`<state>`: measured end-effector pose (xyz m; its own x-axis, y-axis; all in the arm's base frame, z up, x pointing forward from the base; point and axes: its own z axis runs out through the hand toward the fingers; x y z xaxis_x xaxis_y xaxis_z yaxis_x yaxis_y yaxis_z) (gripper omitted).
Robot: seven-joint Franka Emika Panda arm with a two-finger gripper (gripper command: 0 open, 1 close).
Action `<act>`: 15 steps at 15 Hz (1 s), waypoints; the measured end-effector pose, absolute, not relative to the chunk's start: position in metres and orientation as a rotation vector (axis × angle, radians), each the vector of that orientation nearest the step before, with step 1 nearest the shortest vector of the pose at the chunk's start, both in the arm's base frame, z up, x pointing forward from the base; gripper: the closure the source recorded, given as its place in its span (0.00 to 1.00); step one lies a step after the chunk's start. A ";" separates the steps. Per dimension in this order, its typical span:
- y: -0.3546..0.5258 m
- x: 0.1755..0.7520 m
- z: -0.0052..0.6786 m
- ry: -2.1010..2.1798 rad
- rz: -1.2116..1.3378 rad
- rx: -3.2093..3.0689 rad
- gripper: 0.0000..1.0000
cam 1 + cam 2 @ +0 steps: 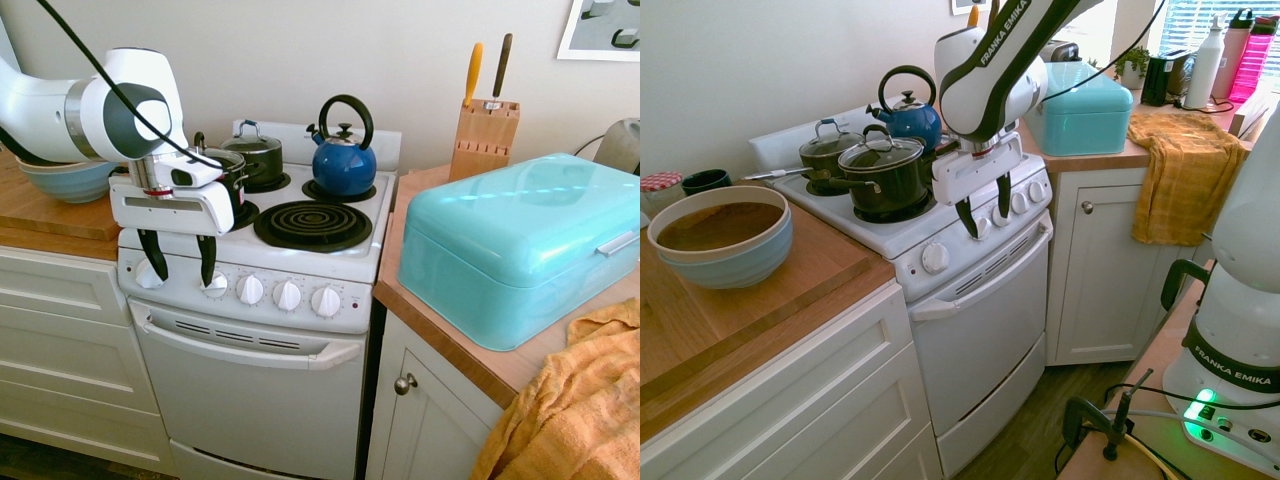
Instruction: Turn off the stove
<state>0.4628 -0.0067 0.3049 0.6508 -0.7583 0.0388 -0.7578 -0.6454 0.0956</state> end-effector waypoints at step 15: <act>0.004 0.478 0.299 -1.239 0.084 2.725 1.00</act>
